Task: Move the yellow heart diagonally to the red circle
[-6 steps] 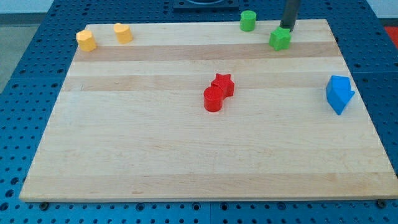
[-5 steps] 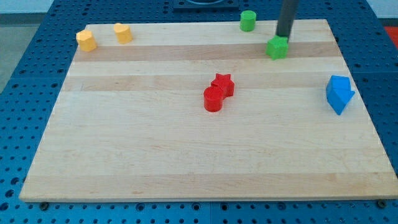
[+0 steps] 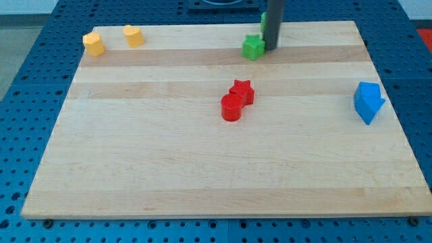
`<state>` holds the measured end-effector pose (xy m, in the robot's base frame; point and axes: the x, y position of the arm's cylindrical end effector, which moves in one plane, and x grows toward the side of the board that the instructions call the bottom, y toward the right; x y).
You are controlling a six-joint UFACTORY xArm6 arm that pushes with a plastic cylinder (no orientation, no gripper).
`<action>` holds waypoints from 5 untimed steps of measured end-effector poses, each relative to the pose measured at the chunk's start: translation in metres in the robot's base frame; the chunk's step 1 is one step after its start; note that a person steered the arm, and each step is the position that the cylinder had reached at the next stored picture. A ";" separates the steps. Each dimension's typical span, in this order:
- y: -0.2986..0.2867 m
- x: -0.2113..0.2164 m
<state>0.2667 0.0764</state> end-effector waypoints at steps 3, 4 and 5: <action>0.106 -0.071; 0.087 -0.075; 0.000 -0.074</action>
